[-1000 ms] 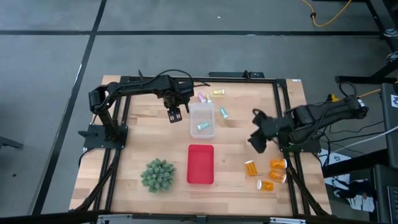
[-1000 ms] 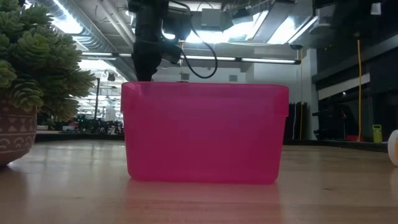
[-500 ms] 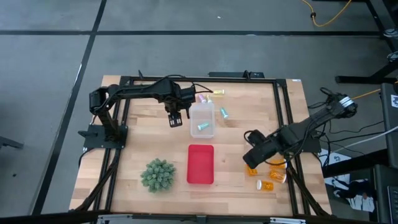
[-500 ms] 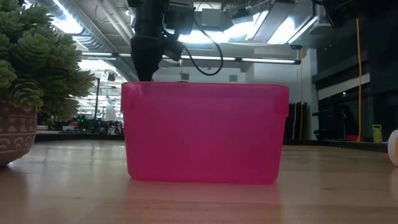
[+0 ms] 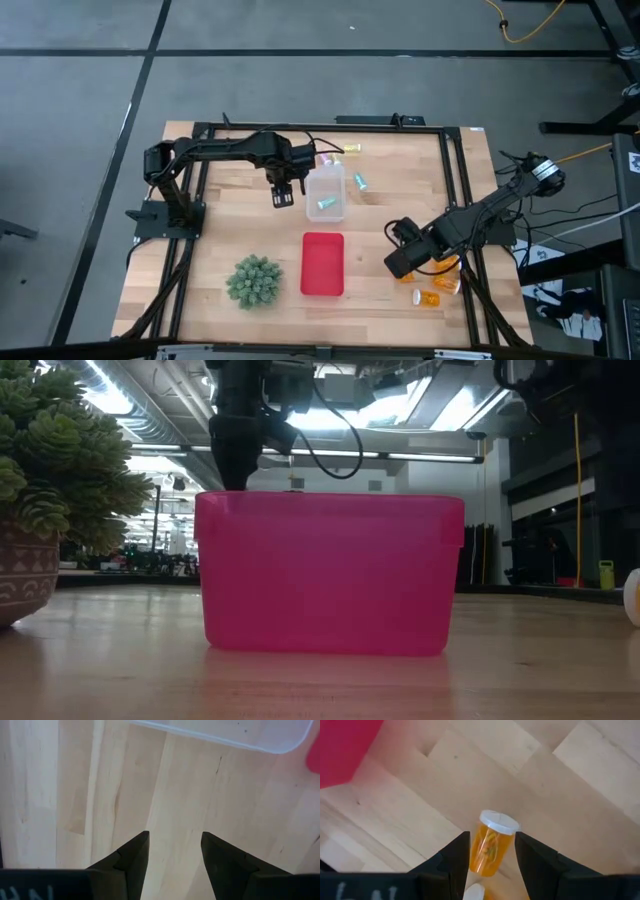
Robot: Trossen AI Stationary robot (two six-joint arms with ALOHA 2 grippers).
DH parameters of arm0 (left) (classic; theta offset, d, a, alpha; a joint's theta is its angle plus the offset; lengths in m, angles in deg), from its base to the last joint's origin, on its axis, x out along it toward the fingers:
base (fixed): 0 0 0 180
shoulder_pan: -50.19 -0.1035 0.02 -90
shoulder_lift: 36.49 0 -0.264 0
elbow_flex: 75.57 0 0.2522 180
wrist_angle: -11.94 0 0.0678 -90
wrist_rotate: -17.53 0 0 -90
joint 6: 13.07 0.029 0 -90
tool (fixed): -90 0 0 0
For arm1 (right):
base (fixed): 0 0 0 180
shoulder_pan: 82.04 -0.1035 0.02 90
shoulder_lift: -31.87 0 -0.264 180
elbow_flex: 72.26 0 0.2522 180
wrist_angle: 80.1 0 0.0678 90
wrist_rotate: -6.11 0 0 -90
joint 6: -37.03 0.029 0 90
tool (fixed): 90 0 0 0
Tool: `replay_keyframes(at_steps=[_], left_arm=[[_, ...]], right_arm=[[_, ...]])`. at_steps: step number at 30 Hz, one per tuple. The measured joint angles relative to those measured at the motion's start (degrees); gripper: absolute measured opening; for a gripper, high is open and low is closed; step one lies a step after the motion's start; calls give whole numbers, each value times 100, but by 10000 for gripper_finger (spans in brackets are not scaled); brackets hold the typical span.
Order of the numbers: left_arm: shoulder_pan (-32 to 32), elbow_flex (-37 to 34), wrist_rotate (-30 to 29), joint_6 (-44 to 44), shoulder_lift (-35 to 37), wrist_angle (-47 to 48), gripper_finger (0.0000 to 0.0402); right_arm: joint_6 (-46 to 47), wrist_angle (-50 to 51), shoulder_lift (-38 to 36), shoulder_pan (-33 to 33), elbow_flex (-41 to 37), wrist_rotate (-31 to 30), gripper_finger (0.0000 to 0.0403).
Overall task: Pick and place medicine bottles into bin by pill shape (circle, oval)
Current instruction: Put the top left big orange pill bottle into the red bin
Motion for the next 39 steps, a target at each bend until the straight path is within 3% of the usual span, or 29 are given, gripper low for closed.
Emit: replay_keyframes(at_steps=[5, 15, 22, 29, 39], left_arm=[[0, 0, 2, -2, 0, -123, 173], [0, 0, 0, -30, 0, -232, 173], [0, 0, -2, -46, 0, -249, 173], [0, 0, 0, -50, 0, -269, 173], [0, 0, 0, -59, 0, -278, 173]], right_arm=[[2, -18, 1, 2, 0, 142, 177], [58, -137, 319, -43, 0, 169, 259], [636, -54, 834, -248, 0, 738, 257], [704, -556, 1249, -342, 0, 758, 257], [741, -532, 1946, -342, 0, 1011, 257]])
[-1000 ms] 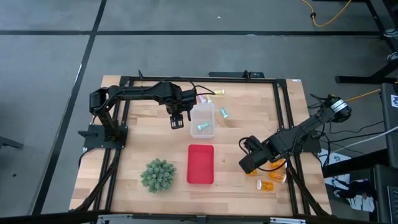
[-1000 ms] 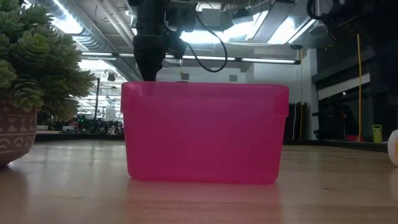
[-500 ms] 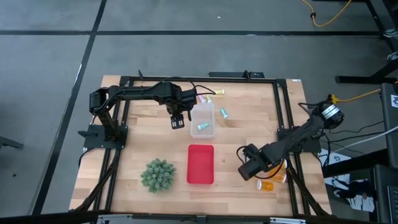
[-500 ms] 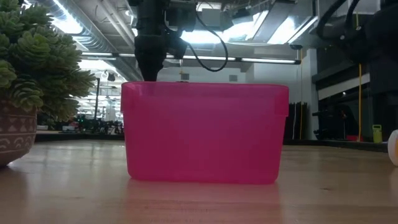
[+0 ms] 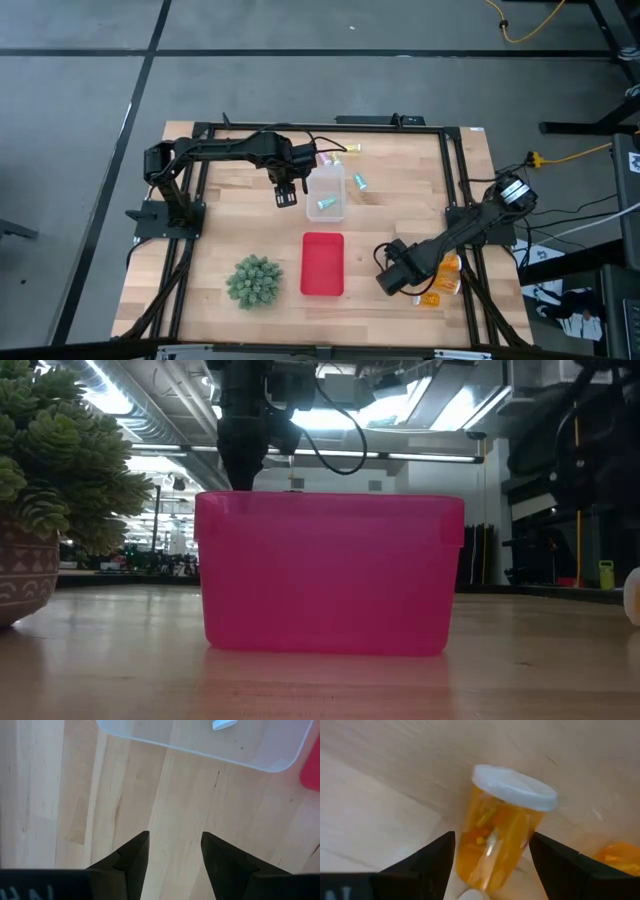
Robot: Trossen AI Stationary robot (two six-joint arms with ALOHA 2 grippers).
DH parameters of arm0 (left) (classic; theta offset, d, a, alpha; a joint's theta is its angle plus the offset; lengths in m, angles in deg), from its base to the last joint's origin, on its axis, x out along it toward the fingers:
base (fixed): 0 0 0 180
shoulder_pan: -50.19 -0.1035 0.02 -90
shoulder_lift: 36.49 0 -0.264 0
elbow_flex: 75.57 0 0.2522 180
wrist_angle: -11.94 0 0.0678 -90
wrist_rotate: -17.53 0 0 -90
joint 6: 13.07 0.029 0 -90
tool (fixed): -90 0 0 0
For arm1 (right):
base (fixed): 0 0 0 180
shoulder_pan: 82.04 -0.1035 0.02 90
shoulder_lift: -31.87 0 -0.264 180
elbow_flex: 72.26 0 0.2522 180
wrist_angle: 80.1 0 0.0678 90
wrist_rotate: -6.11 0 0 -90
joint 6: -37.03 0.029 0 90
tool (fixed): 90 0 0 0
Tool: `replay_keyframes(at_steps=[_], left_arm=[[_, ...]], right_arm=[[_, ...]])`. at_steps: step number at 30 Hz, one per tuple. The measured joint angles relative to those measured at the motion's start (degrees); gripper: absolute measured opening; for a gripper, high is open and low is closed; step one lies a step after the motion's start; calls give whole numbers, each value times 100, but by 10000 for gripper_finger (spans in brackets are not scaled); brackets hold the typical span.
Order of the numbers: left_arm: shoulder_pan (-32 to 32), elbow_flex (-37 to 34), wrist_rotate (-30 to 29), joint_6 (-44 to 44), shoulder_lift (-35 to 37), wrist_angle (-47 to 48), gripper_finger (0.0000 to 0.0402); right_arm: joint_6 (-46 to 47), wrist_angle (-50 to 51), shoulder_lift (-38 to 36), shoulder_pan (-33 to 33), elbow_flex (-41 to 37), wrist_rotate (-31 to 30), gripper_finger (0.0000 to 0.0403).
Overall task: Pick and place medicine bottles into bin by pill shape (circle, oval)
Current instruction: Put the top left big orange pill bottle into the red bin
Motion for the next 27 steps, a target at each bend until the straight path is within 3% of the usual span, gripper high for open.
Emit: replay_keyframes(at_steps=[11, 21, 27], left_arm=[[0, 0, 0, 0, 0, 0, 173], [0, 2, 0, 1, 0, 0, 173], [0, 2, 0, 17, 0, 2, 173]], right_arm=[[-99, 106, 136, 111, 0, 40, 252], [-401, 136, 134, 207, 0, 42, 182], [-811, 591, 84, 335, 66, 28, 175]])
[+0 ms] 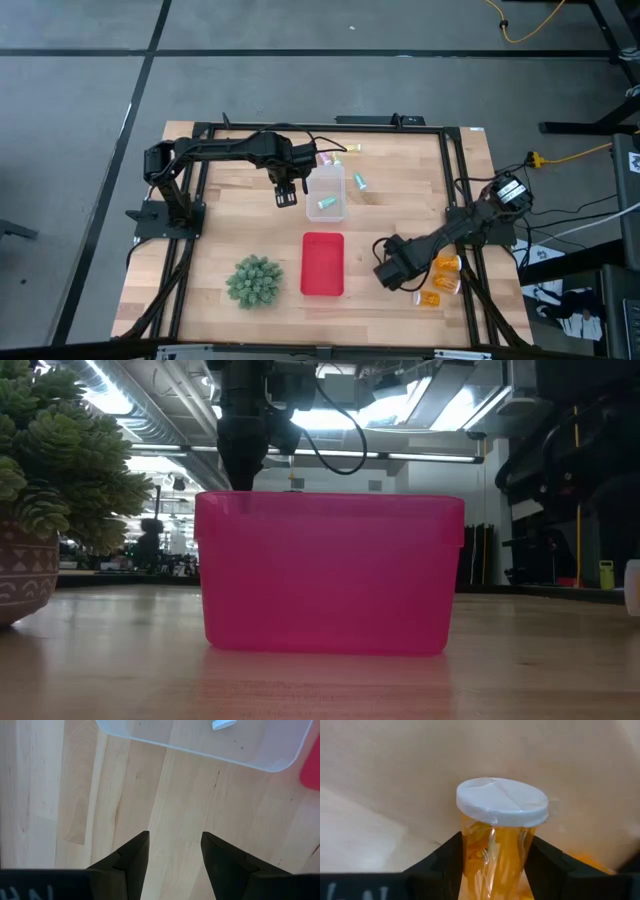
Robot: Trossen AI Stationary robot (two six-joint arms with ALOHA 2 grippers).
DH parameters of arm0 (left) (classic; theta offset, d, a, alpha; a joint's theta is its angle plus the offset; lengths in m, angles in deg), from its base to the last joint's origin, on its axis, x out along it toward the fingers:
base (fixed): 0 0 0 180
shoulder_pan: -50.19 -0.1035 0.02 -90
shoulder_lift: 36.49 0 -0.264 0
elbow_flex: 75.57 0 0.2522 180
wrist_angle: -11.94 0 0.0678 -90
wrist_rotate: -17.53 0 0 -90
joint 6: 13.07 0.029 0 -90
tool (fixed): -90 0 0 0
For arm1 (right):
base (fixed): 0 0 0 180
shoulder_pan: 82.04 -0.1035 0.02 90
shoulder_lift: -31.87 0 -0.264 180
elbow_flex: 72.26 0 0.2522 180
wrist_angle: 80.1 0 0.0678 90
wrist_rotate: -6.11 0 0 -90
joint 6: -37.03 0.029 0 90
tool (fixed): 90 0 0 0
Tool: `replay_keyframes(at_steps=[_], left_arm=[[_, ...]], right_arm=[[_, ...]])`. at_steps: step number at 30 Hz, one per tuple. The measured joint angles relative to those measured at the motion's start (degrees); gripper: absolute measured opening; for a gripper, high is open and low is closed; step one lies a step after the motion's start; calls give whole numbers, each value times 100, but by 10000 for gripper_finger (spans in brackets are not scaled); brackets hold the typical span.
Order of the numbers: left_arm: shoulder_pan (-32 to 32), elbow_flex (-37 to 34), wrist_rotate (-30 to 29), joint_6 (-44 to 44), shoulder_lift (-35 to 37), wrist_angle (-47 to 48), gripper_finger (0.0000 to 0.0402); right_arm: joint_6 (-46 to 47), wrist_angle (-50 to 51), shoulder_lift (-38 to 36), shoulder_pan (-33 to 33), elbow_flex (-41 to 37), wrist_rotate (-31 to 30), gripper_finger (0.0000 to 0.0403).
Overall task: Pick and place medicine bottles into bin by pill shape (circle, oval)
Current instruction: Put the top left big orange pill bottle into the red bin
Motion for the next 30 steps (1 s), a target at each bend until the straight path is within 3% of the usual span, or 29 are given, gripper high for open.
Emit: replay_keyframes(at_steps=[4, 9, 13, 16, 19, 24, 30], left_arm=[[0, 0, 0, 1, 0, 30, 173], [0, 0, 0, 2, 0, 33, 173], [0, 0, 1, 2, 0, 28, 173], [0, 0, 0, 2, 0, 26, 173], [0, 0, 0, 2, 0, -6, 173], [0, 0, 0, 4, 0, -5, 173], [0, 0, 0, 4, 0, -17, 173]], right_arm=[[-450, 640, -7, 144, 351, -369, 174], [-1151, 1404, -9, 379, 1076, -1302, 174], [-2107, 1311, -13, 562, 1597, -2117, 173], [-3007, 690, -13, 730, 1828, -2369, 173], [-4088, -466, -13, 899, 1877, -2368, 173], [-5685, -2409, -11, 1087, 1878, -1779, 173], [-6265, -3066, 12, 1177, 1862, -1383, 174]])
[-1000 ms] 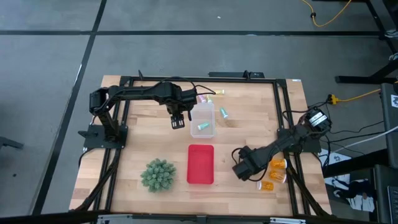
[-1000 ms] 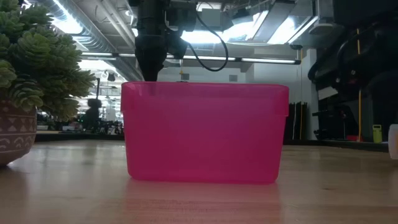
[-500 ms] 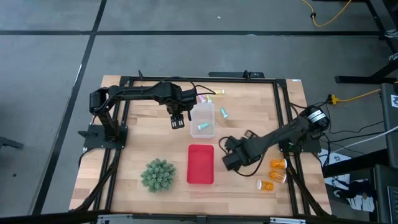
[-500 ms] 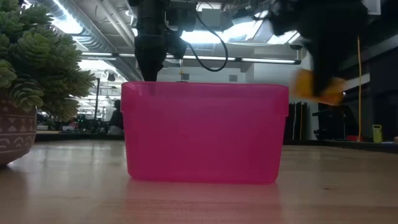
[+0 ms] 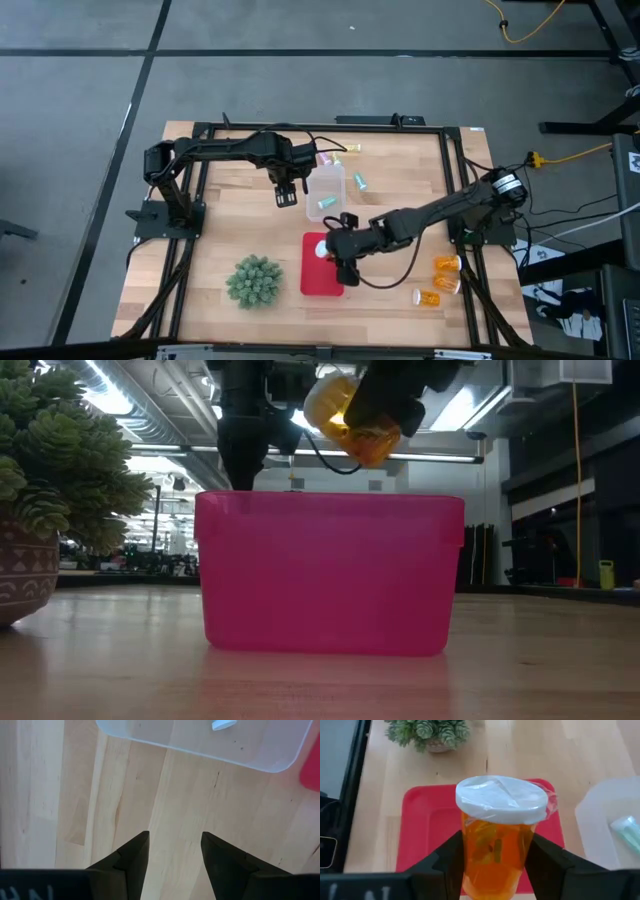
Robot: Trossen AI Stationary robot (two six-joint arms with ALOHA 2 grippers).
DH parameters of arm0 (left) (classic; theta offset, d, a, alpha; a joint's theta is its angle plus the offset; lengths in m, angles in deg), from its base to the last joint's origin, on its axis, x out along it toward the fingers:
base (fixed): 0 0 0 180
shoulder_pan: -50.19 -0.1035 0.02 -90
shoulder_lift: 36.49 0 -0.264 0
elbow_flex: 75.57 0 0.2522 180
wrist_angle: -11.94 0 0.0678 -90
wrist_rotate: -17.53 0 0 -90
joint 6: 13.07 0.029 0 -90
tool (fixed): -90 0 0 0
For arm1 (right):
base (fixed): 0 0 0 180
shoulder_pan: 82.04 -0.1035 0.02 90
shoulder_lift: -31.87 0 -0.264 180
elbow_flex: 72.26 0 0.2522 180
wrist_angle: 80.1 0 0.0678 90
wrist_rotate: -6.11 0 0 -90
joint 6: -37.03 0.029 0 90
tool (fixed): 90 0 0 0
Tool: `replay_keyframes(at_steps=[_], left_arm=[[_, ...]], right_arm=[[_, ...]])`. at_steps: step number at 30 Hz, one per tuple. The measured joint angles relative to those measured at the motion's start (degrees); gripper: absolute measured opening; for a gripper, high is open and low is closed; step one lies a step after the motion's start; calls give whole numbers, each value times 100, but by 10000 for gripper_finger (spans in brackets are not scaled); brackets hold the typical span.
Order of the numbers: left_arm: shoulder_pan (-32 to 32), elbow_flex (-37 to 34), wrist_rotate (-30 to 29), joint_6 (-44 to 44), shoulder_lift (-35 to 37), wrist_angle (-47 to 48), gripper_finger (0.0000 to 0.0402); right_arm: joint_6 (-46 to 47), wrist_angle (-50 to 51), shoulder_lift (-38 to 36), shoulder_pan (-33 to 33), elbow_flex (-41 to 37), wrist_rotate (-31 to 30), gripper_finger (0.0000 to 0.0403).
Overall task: Pick and place medicine bottles into bin by pill shape (circle, oval)
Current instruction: Put the top left big orange pill bottle into the red bin, then put the bottom big orange pill bottle into the red bin
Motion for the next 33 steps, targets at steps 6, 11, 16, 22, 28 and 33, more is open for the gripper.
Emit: replay_keyframes(at_steps=[6, 11, 16, 22, 28, 33], left_arm=[[0, 0, 0, 2, 0, -163, 173], [0, 4, -1, 2, 0, -210, 173], [-1, 4, 0, 0, 0, -213, 173], [0, 4, 0, -2, 0, -219, 173], [0, 4, 0, -4, 0, -221, 173], [0, 4, 2, -4, 0, -221, 173]], right_arm=[[31, -458, 154, 153, -351, 355, 176], [43, -686, 132, 254, -423, 493, 177], [25, -707, 136, 259, -427, 491, 184], [21, -642, 136, 335, -427, 489, 221], [9, -653, 136, 381, -427, 489, 241], [6, -647, 104, 379, -427, 489, 242]])
